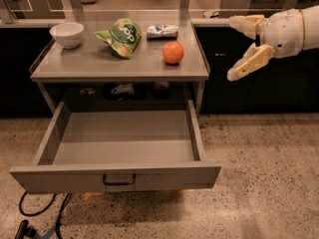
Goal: Place orange into top drawer
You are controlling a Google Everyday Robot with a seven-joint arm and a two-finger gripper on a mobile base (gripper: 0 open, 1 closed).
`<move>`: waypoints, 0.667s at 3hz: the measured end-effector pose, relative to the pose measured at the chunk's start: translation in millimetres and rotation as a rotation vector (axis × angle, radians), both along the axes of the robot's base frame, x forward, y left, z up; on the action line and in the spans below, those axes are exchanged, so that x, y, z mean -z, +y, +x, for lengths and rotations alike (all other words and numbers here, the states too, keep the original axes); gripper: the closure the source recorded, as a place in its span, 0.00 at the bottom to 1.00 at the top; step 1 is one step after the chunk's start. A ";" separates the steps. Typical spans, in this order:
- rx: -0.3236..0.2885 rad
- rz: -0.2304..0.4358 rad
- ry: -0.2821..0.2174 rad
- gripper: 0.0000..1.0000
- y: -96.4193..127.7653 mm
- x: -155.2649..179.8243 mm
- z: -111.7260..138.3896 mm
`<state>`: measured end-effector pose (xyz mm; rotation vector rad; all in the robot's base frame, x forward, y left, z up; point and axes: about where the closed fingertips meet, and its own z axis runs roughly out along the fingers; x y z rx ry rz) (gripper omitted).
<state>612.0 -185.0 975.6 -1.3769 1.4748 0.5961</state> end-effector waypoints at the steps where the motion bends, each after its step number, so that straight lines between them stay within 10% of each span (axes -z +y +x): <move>1: 0.006 -0.013 -0.002 0.00 3.3 1.2 1.8; 2: 0.107 -0.087 0.003 0.00 7.6 0.6 46.0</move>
Offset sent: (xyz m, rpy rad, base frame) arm 0.1267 0.0257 0.0023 -0.2269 0.0354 -0.2551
